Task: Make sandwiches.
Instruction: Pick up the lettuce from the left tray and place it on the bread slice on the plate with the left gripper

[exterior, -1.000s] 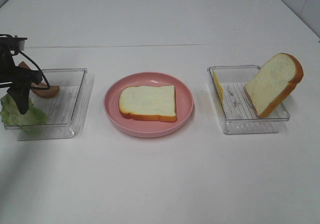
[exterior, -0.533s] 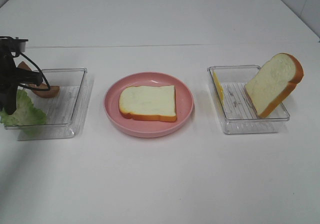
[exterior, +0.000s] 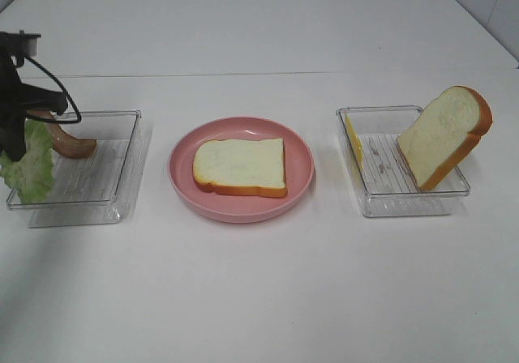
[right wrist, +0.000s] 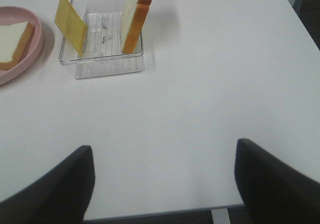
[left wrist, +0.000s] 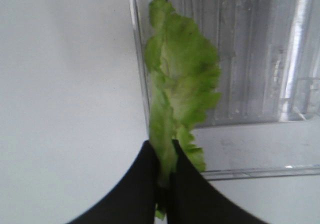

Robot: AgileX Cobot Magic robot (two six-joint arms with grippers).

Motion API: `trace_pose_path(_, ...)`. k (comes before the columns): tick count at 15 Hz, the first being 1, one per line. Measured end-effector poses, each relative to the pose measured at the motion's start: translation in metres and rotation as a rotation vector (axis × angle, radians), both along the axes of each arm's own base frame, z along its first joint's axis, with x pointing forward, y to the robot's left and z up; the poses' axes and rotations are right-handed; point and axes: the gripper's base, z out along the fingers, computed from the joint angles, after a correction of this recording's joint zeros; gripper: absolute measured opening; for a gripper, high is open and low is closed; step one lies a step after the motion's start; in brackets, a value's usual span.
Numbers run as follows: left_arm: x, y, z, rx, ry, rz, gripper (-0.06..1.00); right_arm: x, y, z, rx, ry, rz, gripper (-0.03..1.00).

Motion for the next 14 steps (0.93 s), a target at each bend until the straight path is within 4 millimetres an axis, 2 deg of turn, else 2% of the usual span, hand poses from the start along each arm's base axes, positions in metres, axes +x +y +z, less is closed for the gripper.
trace_pose_path(3, -0.014, -0.026, 0.047, -0.099, -0.117, -0.016, 0.01, 0.0, 0.0, 0.0, 0.0, 0.0, 0.0, 0.76)
trace_pose_path(4, -0.014, -0.043, 0.062, -0.167, -0.153, -0.028, 0.01, 0.0, 0.0, 0.0, 0.0, 0.0, 0.0, 0.76)
trace_pose_path(7, -0.006, -0.084, 0.079, -0.318, -0.226, -0.086, 0.01, 0.0, 0.0, 0.0, 0.0, 0.0, 0.0, 0.76)
trace_pose_path(8, -0.001, -0.1, 0.079, -0.377, -0.237, -0.109, 0.01, 0.0, 0.0, 0.0, 0.0, 0.0, 0.0, 0.76)
trace_pose_path(10, 0.013, -0.128, 0.062, -0.475, -0.206, -0.149, 0.01, 0.0, 0.0, 0.0, 0.0, 0.0, 0.0, 0.76)
trace_pose_path(11, 0.016, -0.135, 0.059, -0.504, -0.204, -0.159, 0.01, 0.0, 0.0, 0.0, 0.0, 0.0, 0.0, 0.76)
trace_pose_path(12, 0.026, -0.154, 0.045, -0.581, -0.181, -0.185, 0.01, 0.0, 0.0, 0.0, 0.0, 0.0, 0.0, 0.76)
trace_pose_path(14, 0.037, -0.17, 0.03, -0.658, -0.157, -0.198, 0.01, 0.0, 0.0, 0.0, 0.0, 0.0, 0.0, 0.76)
